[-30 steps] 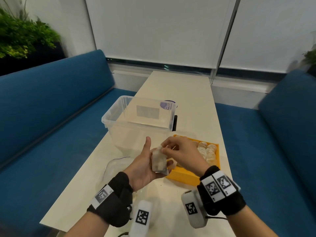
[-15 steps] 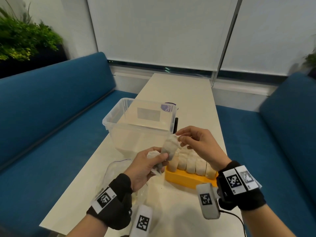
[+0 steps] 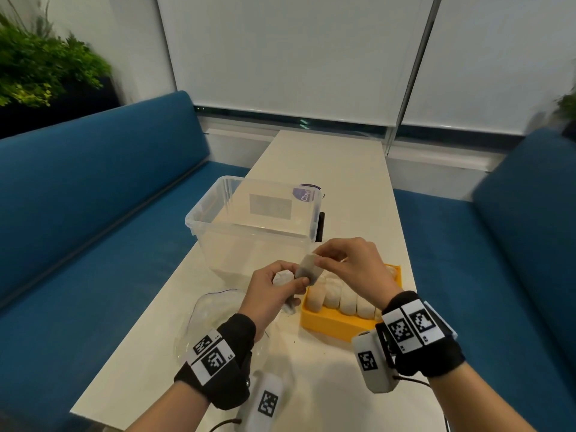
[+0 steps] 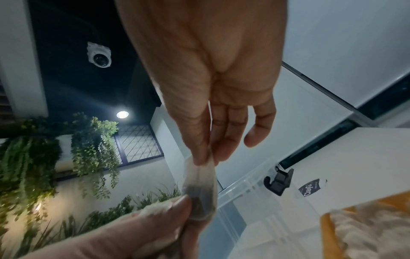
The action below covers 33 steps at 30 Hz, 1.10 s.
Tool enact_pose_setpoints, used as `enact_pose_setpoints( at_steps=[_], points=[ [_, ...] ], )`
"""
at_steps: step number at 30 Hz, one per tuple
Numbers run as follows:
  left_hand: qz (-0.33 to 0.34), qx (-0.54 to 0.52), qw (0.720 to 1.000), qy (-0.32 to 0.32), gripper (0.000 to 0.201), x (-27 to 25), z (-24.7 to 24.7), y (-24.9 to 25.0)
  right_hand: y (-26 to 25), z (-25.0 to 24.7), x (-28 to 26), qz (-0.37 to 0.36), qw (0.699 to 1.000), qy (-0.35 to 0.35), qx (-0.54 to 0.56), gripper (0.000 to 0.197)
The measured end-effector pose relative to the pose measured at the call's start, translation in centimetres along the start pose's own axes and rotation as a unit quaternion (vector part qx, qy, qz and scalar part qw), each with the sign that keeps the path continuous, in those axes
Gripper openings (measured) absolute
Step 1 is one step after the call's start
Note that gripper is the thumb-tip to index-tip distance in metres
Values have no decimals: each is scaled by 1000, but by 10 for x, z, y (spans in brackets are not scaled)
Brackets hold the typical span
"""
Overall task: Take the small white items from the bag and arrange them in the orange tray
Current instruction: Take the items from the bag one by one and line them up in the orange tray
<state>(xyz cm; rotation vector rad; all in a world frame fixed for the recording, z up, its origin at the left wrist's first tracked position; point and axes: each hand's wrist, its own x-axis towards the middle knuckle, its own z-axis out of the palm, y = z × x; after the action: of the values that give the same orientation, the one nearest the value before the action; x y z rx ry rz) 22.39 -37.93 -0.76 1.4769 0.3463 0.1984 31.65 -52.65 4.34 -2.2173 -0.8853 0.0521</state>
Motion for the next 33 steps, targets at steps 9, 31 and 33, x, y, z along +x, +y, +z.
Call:
enact_pose_setpoints(
  at_steps=[9,31,33],
  points=[
    [-41,-46,998,20,17,1,-15,-9,45,0,24,115,993,-20,-21,12],
    [-78,-49,994,55,18,-14,-43,-22,90,58,50,211,918,-209,-262,10],
    [-91,-74,992,55,21,-15,-41,-19,95,60,50,208,919,-201,-268,6]
  ],
)
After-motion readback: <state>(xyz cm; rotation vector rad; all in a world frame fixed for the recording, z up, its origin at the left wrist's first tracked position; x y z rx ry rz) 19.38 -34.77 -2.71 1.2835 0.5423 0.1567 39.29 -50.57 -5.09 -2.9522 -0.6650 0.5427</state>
